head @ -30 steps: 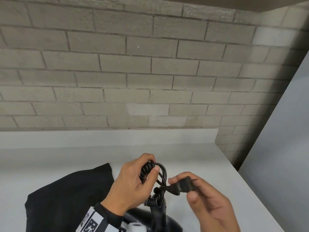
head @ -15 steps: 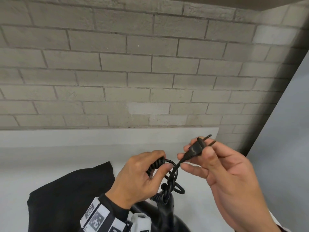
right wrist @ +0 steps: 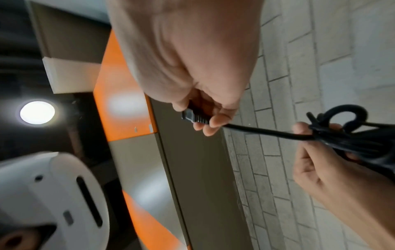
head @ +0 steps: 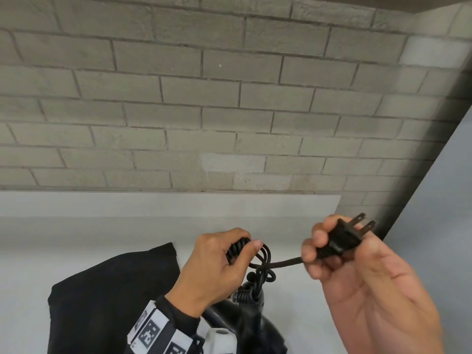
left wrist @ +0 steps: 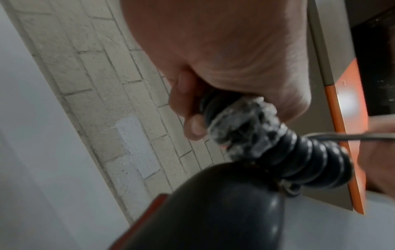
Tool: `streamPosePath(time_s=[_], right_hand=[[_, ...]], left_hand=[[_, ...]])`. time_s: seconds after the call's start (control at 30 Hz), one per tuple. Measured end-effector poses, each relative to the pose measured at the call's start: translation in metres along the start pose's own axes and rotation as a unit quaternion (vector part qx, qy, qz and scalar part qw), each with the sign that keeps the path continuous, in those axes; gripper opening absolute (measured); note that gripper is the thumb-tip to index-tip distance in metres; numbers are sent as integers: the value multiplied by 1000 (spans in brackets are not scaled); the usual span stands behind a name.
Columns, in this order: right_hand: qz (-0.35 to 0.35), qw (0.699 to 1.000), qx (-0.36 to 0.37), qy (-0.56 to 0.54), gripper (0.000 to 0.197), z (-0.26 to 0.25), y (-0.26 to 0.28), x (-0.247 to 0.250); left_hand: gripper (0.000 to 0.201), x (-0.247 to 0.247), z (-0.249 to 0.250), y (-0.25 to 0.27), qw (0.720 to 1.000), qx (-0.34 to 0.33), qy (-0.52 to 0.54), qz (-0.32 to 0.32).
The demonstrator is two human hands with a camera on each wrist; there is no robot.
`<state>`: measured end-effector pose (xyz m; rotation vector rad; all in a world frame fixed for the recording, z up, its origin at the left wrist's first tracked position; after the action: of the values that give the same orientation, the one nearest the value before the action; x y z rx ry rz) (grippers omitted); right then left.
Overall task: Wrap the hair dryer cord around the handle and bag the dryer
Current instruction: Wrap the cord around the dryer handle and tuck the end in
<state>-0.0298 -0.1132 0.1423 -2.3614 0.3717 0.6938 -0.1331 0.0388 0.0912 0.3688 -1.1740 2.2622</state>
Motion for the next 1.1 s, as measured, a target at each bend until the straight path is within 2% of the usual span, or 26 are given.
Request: streamPosePath(time_s=[0.07,0.13,0.17,0.23,0.3,0.4,0.5,0.6,0.67,0.77,0.8,0.9,1.0,1.1], right_hand=[[-18,985,-35,-168,38,5,-1,7],[115,977,-84,-160,42,6,7,26],[144,972,-87,-163,44,8,8,33],[110,976,-78,-172,41,15,-6,41],[188,977,-73,-75,35,16,-6,58],[218,973,-67,-24,32,21,-10,55],[183,981,-62,8,36,26,-7,39],[67,991,-45,105,46,37,0,7],[19,979,-38,198,54,51,11,-6],[-21,937,-12,348,52,69,35,-17],[-4,928,2,371,54,70,39,-17],[126,948,45,289,54,60,29,12],[128,958,65,250,46,59,23,26],[210,951,42,223,34,68,41,29]], left_hand=[[33,0,-1,1,1000,6,6,-7],[34,-2,1,2,1000,2,8,-22],[33,-4,3,4,999,0,14,-34],[27,-9,5,9,998,-1,30,-63],[15,-15,5,14,994,0,37,-101],[7,-19,5,17,991,4,46,-127],[8,-21,4,15,990,-6,38,-133],[22,-24,-1,12,991,-4,35,-128],[29,-24,-3,13,991,-6,46,-126],[25,-20,-8,17,995,10,42,-89],[24,-18,-10,18,997,19,39,-71],[24,-13,-14,23,998,37,39,-33],[31,-13,-16,26,998,48,48,-11],[31,-14,-12,26,998,39,42,12]])
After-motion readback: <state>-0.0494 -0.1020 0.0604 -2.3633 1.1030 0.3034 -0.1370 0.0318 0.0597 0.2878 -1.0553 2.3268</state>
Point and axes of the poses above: each hand's wrist, its own y-axis away from the middle knuckle, its own x-axis out of the back of the hand, z = x × y, the point moved 6 cm from there along -y, towards the middle knuckle, and after that the axes turned 2 degrees about -x, right-handed, at the moved point
